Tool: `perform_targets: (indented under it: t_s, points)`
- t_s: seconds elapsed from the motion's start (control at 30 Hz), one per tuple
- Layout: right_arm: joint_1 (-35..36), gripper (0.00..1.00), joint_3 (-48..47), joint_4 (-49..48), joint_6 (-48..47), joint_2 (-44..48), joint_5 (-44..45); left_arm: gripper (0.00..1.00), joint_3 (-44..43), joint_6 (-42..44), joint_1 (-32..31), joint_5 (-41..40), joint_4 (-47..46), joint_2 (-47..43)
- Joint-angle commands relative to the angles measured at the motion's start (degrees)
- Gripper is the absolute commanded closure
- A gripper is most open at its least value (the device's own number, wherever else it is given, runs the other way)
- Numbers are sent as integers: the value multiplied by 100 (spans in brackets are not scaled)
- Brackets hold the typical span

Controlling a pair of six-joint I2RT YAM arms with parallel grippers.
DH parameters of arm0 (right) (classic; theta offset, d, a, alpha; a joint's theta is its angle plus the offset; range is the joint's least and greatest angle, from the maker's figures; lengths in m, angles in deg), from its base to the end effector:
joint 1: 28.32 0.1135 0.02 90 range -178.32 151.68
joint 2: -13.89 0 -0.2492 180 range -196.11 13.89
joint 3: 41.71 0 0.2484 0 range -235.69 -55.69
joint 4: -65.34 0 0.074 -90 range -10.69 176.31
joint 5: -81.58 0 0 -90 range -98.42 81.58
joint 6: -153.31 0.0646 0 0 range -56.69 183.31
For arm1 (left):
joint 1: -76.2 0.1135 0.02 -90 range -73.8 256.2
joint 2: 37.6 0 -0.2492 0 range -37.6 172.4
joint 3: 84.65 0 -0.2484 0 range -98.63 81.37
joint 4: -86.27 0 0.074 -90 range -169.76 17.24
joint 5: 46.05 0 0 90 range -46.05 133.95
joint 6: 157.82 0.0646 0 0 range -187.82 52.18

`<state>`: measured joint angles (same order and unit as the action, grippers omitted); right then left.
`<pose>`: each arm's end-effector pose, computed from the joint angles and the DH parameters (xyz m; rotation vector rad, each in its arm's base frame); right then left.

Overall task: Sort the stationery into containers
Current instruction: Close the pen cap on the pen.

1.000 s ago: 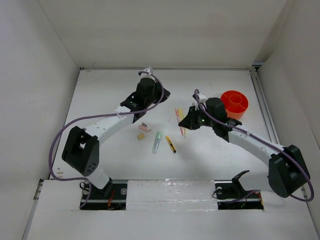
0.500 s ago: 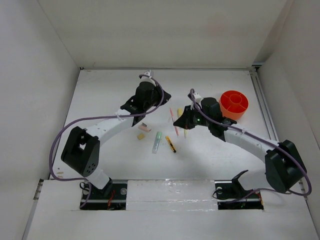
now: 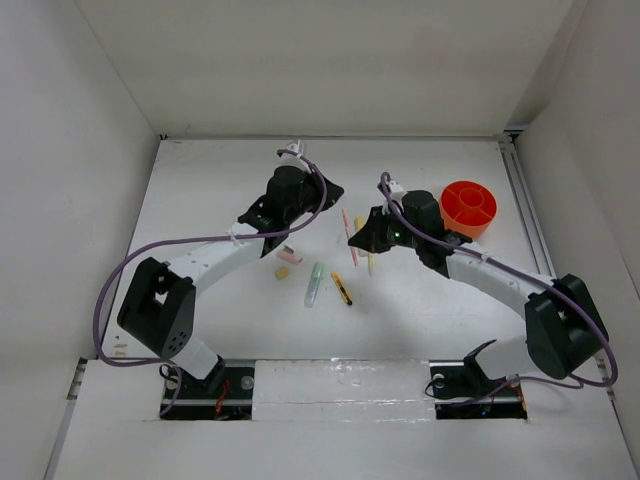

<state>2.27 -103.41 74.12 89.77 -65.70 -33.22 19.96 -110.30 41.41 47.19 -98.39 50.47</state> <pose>0.2702 0.1912 0.2228 -0.3671 2.1278 1.0435 0.3191 -0.2261 0.2887 -0.0777 1.8246 -1.0309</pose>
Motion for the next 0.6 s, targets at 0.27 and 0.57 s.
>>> perform_targets:
  t_s: [0.27,0.57]
  points:
    - [-115,100,-325,-360,35,23,1,100,111,73,-2,141,-378,-220]
    - [-167,100,-377,-360,35,23,1,100,59,73,-2,255,-378,-106]
